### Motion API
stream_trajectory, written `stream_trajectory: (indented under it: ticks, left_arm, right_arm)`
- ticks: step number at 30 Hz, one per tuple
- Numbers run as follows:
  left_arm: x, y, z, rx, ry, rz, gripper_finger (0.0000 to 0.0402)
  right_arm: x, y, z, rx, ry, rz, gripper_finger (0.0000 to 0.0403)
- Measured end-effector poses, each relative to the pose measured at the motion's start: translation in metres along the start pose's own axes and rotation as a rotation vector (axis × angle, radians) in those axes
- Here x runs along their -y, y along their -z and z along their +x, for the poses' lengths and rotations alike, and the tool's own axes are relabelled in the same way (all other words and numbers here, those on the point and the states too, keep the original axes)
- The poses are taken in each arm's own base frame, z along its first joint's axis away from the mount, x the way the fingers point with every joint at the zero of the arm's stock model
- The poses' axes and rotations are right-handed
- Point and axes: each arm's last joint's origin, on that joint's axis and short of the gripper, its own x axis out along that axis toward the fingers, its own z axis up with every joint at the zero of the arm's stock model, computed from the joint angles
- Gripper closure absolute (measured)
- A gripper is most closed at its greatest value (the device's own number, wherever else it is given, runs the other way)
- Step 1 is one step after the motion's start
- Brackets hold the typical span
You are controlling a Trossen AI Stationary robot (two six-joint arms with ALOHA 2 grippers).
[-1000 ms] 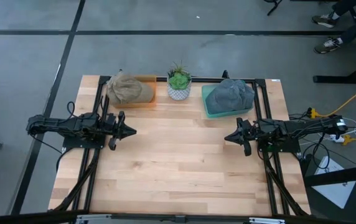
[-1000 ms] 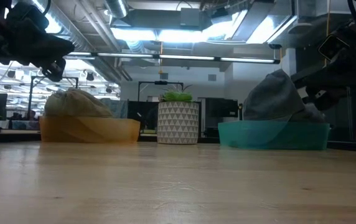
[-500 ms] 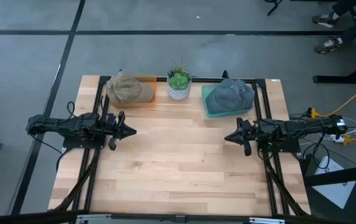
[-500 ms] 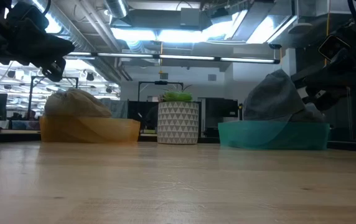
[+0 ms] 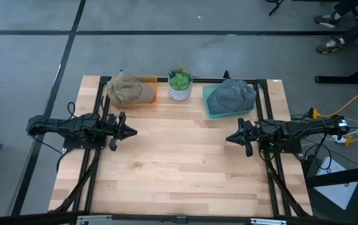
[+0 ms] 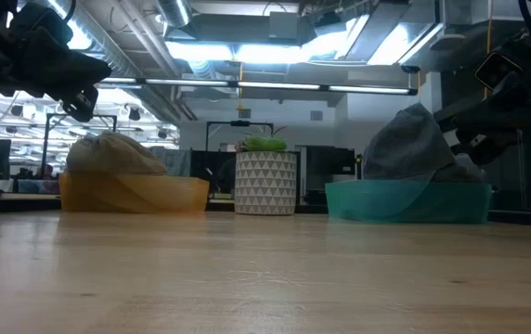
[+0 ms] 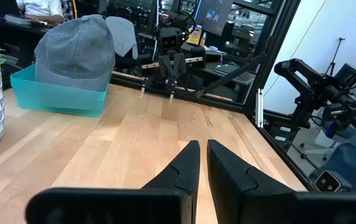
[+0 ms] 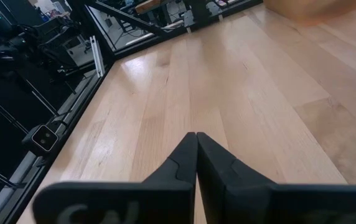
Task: Pick & Place hat
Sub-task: Return to Home Position
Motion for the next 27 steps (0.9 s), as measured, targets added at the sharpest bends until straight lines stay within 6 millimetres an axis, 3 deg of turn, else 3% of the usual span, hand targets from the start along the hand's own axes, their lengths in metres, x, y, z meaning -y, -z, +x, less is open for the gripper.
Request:
stream_trajectory:
  ticks: [27]
  left_arm:
    - [0.0000, 0.0000, 0.0000, 0.000, 0.000, 0.000, 0.0375]
  right_arm:
    - [0.0000, 0.0000, 0.0000, 0.000, 0.000, 0.000, 0.0395]
